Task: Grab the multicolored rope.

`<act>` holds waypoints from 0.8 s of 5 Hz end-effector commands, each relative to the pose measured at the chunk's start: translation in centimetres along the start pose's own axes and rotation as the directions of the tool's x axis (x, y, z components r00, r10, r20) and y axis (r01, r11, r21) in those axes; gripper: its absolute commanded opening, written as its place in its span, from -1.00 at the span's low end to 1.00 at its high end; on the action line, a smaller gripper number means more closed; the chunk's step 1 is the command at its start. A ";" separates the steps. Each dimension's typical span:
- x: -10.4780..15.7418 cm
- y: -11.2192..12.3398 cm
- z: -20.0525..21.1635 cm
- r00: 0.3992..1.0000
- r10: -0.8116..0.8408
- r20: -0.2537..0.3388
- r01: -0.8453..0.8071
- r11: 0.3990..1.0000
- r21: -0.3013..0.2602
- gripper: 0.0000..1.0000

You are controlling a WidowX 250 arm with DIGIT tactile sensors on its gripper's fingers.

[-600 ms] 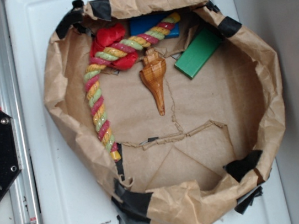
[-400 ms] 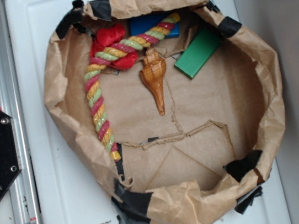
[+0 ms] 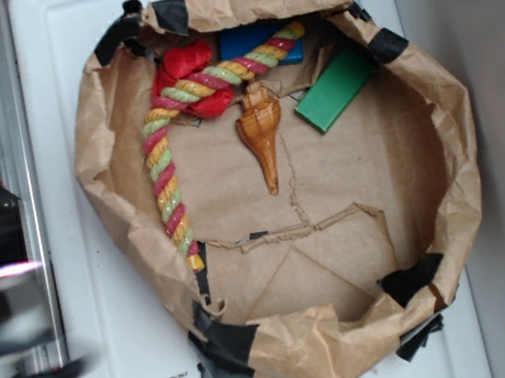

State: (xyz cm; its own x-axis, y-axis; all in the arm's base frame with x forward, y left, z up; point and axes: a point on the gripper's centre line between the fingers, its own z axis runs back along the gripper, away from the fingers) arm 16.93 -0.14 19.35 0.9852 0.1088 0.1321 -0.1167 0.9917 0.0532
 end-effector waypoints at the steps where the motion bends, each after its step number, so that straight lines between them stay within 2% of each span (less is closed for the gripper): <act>1: 5.9 2.1 -7.2 0.995 0.091 -0.041 -0.091 0.996 0.013 1.00; 2: 5.6 2.4 -10.4 0.968 0.207 -0.142 -0.202 0.978 0.050 1.00; 3: 3.3 2.6 -12.5 0.934 0.280 -0.221 -0.274 0.960 0.058 1.00; 4: 3.4 3.2 -14.4 0.947 0.237 -0.217 -0.243 0.970 -0.005 1.00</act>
State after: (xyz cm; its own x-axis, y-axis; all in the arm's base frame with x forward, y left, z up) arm 21.84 3.81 5.34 0.9366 0.3344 -0.1047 -0.3338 0.9423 0.0236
